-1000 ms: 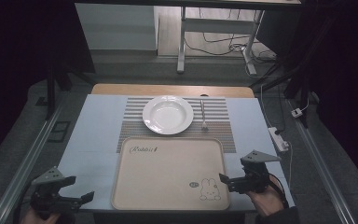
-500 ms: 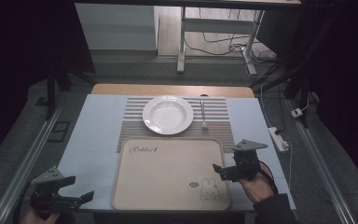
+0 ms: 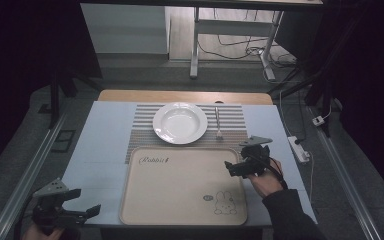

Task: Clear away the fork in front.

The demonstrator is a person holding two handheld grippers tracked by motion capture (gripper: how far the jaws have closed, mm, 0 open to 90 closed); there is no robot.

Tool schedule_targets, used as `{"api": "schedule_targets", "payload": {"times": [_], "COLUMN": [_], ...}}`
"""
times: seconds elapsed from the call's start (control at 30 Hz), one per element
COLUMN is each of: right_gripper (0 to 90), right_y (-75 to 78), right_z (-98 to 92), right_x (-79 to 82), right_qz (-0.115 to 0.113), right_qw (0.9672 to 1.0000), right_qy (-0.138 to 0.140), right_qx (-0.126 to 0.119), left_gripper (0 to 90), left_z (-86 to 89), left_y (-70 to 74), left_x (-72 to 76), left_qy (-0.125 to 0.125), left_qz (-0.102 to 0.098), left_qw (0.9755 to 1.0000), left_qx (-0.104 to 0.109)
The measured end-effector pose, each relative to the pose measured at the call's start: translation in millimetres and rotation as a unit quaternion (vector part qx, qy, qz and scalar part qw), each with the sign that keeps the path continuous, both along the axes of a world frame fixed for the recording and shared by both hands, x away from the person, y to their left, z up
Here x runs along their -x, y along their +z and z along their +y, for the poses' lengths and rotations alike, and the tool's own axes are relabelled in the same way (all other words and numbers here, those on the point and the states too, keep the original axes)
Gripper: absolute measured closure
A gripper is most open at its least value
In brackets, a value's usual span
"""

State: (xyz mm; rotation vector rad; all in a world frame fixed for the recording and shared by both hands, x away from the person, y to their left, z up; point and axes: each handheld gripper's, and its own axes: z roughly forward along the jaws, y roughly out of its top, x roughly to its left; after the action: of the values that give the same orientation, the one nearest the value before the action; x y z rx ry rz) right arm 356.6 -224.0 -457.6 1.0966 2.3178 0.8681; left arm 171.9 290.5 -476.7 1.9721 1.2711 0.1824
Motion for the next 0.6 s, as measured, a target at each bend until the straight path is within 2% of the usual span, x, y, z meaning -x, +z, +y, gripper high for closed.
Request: {"api": "schedule_targets", "payload": {"times": [0.47, 0.6], "right_gripper": [0.0, 0.0], "right_y": [-14.6, -21.4], "right_z": [15.1, 22.9], "right_x": [-52.3, -66.9], "right_qz": [-0.009, -0.005], "right_qw": [0.9984, 0.9972], "right_qy": [-0.007, -0.009], "right_qx": [0.056, 0.074], "left_gripper": [3.2, 3.3], "left_z": [0.1, 0.1], "left_y": [-0.3, -0.4], "left_x": [-0.5, -0.7], "left_qy": [0.000, -0.001], "left_qz": [0.002, 0.003], "left_qw": [1.0000, 1.0000], "left_qx": [0.001, 0.002]}}
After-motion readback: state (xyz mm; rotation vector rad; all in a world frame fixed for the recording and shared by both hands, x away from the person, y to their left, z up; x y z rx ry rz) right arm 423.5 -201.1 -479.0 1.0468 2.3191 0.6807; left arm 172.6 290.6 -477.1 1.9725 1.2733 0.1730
